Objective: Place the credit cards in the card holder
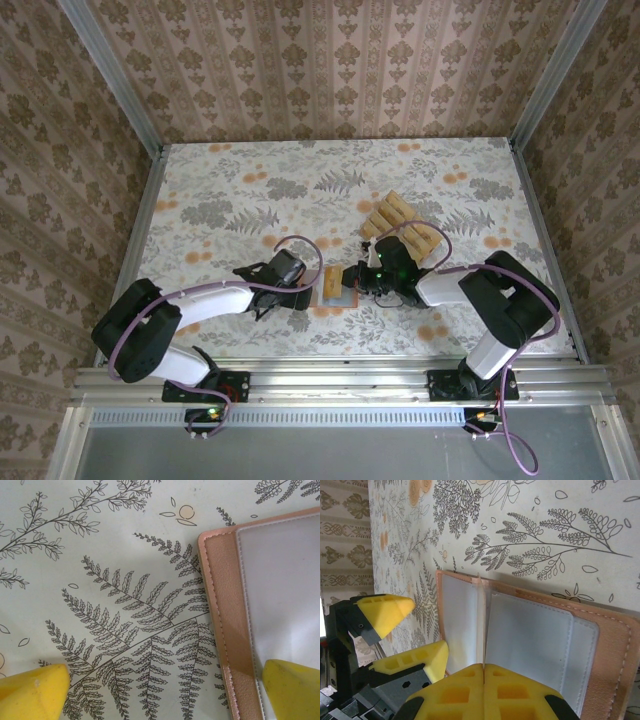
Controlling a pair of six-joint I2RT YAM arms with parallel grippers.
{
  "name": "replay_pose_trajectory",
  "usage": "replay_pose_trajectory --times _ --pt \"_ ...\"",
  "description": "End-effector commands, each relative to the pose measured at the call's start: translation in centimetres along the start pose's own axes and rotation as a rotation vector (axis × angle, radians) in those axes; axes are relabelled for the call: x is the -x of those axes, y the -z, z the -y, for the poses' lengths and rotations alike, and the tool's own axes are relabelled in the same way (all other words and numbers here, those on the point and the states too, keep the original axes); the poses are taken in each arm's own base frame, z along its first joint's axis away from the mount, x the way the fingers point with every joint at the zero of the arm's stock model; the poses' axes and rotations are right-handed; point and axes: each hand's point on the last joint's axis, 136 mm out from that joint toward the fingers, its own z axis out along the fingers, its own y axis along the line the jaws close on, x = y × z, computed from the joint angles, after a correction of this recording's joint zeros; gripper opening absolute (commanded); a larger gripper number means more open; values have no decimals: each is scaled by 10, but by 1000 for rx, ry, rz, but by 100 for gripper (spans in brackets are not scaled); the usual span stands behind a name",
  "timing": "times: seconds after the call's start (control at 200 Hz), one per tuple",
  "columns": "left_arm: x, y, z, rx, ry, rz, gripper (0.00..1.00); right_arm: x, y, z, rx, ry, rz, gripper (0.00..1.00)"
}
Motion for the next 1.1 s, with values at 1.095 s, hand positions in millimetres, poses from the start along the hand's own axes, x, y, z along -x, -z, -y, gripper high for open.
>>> replay_pose_trajectory --times 1.095 --pt "-11 -4 -10 41 4 -29 100 -22 -9 7 26 -26 -45 0"
